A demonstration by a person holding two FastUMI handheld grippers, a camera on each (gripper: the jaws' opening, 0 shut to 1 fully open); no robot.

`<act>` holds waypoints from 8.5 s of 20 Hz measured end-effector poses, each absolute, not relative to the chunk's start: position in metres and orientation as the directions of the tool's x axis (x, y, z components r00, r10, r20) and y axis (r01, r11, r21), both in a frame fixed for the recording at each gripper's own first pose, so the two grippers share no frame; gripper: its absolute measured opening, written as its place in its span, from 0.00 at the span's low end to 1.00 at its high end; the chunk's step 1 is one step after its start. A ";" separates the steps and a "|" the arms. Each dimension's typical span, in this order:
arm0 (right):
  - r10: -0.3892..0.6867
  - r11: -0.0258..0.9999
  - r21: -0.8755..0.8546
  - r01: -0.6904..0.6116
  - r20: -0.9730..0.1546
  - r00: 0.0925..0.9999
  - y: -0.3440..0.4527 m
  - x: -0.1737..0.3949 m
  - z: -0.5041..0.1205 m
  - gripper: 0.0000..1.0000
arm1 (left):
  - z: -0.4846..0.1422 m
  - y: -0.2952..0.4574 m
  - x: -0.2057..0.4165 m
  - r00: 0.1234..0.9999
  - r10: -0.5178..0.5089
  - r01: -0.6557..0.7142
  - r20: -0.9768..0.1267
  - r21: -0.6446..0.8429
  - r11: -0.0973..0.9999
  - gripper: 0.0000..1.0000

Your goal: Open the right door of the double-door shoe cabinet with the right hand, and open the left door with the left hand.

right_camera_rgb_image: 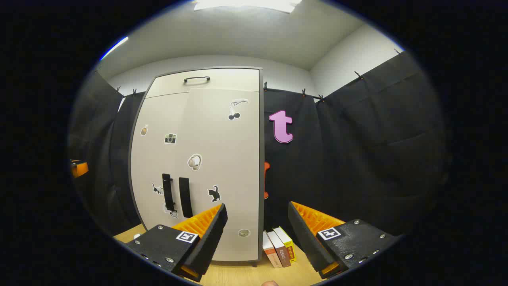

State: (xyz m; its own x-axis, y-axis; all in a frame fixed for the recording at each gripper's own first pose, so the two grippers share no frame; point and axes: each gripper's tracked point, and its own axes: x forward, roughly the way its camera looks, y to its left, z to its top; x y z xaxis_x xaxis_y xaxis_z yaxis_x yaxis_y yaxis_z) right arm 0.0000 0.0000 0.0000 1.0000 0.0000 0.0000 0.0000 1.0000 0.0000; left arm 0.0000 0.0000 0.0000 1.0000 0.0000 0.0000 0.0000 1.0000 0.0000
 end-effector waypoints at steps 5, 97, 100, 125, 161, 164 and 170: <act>-0.005 1.000 -0.003 0.005 0.003 1.000 0.001 -0.003 0.002 0.94 | -0.003 -0.002 0.001 0.999 -0.037 0.037 -0.024 -0.016 0.999 0.96; 0.299 0.954 0.062 -0.293 -0.132 0.945 0.135 0.071 -0.074 0.06 | -0.026 -0.006 -0.056 0.999 0.008 -0.010 -0.046 -0.055 0.998 0.96; 0.291 0.956 0.059 -0.286 -0.129 0.948 0.125 0.067 -0.074 0.05 | -0.028 -0.017 -0.059 0.998 -0.013 0.010 -0.056 -0.047 0.999 0.95; 0.027 1.000 0.008 -0.026 -0.111 0.994 -0.005 0.046 -0.070 0.00 | -0.040 -0.086 -0.039 0.991 -0.111 0.107 -0.078 -0.051 0.993 0.97; -0.055 0.997 -0.057 0.054 -0.006 0.998 -0.115 0.008 -0.068 0.93 | -0.100 -0.280 0.138 0.975 -0.214 0.215 -0.063 0.009 0.977 0.95; -0.056 0.996 -0.075 0.056 0.013 0.998 -0.116 0.008 -0.067 0.93 | -0.117 -0.276 0.154 0.975 -0.194 0.192 -0.108 -0.024 0.981 0.96; -0.042 0.997 -0.064 0.043 0.014 0.999 -0.114 0.011 -0.072 0.93 | -0.120 -0.278 0.172 0.970 -0.210 0.203 -0.121 -0.072 0.977 0.93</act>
State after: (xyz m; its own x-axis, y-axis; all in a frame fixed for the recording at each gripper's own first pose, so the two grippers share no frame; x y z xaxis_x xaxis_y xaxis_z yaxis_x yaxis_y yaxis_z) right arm 0.0111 -0.1135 -0.0719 0.9990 -0.0419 0.0138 0.0427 0.9970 -0.0638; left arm 0.1723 -0.2776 -0.1204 0.9701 -0.2104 -0.1210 0.2028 0.9765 -0.0725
